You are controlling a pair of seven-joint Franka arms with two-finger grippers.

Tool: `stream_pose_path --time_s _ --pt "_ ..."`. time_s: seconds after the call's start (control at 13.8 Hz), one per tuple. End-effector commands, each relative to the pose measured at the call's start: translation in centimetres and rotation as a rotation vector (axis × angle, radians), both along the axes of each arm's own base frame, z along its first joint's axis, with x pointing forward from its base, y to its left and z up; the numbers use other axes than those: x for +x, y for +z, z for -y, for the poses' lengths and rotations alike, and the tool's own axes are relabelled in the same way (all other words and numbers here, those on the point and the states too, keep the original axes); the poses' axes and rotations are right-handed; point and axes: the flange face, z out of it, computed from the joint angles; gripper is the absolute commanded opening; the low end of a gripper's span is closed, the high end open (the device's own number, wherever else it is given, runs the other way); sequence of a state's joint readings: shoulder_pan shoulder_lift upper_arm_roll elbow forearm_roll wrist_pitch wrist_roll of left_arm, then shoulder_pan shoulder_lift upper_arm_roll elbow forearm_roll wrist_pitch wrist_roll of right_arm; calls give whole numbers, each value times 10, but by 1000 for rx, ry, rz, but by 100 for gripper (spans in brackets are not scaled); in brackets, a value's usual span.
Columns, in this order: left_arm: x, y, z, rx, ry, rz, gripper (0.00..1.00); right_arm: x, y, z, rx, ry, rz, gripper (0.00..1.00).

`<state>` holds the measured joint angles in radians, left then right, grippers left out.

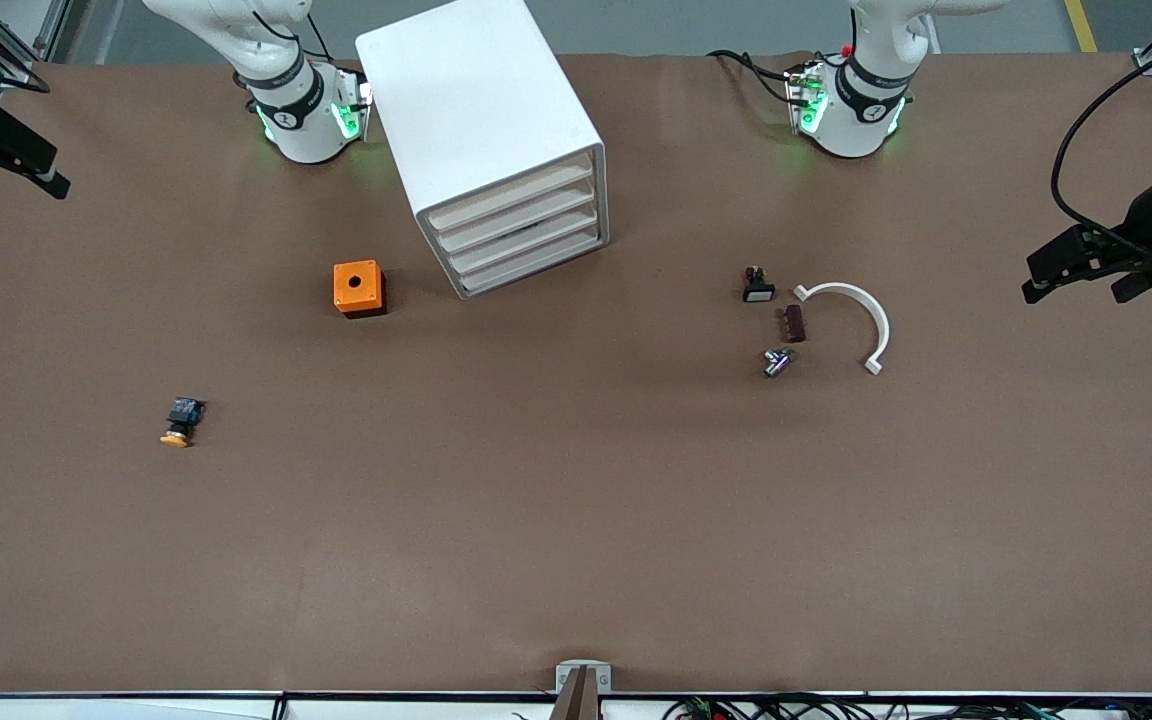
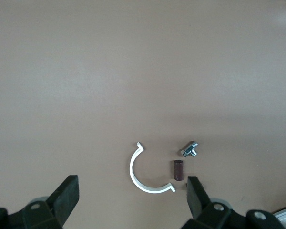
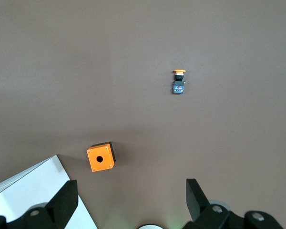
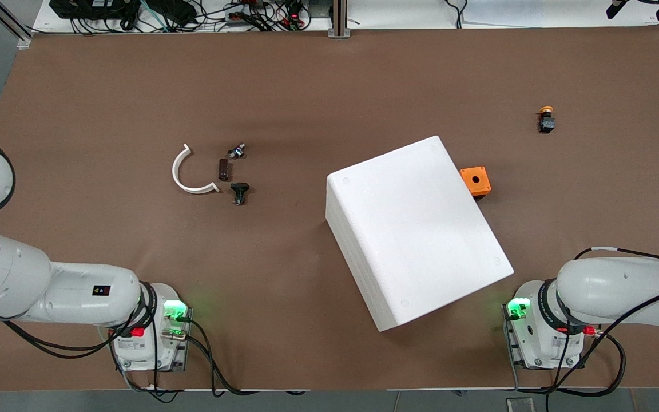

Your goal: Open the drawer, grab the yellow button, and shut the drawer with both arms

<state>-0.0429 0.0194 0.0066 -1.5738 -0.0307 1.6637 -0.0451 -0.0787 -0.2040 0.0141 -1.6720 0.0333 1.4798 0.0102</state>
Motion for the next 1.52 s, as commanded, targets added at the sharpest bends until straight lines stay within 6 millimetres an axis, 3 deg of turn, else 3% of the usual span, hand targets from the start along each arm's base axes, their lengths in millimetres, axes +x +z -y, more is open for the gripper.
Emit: stream_pose_path --time_s 0.0,1.45 --pt "1 6 1 28 -8 -2 100 -7 4 -1 13 8 -3 100" --pt "-4 -6 -2 40 -58 -85 100 -9 1 -4 33 -2 -22 100"
